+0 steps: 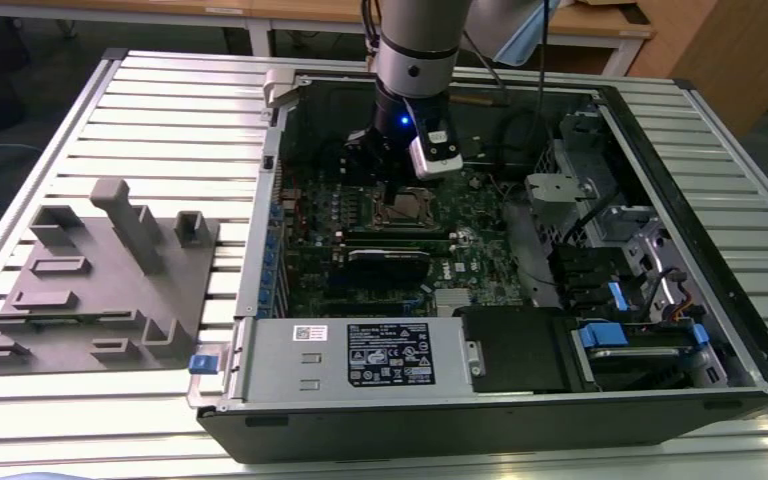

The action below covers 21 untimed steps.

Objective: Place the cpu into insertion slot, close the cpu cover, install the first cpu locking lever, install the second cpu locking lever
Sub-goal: 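Install the second cpu locking lever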

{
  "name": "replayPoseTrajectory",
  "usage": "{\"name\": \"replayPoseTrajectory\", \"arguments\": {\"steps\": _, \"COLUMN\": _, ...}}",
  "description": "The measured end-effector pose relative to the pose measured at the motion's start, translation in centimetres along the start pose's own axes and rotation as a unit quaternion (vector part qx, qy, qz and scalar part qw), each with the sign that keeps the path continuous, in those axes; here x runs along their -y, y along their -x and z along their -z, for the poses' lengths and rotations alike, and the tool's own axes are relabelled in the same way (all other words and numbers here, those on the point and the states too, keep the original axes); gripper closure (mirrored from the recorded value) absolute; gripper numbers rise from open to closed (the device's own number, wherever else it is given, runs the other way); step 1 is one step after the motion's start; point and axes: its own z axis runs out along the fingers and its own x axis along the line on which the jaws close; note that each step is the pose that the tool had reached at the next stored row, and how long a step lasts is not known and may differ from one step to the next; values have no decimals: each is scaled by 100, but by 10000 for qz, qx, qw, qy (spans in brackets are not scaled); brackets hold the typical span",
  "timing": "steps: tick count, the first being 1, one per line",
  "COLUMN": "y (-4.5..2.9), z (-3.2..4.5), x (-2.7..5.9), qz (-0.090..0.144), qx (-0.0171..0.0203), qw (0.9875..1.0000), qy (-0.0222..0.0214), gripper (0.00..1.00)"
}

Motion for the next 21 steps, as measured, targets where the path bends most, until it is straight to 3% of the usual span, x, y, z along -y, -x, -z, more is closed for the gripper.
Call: {"name": "replayPoseTrajectory", "arguments": {"steps": 21, "y": 0, "z": 0, "x": 0, "qz": 0, "qx": -80, "qw": 10000, "qy": -17, "gripper": 89}}
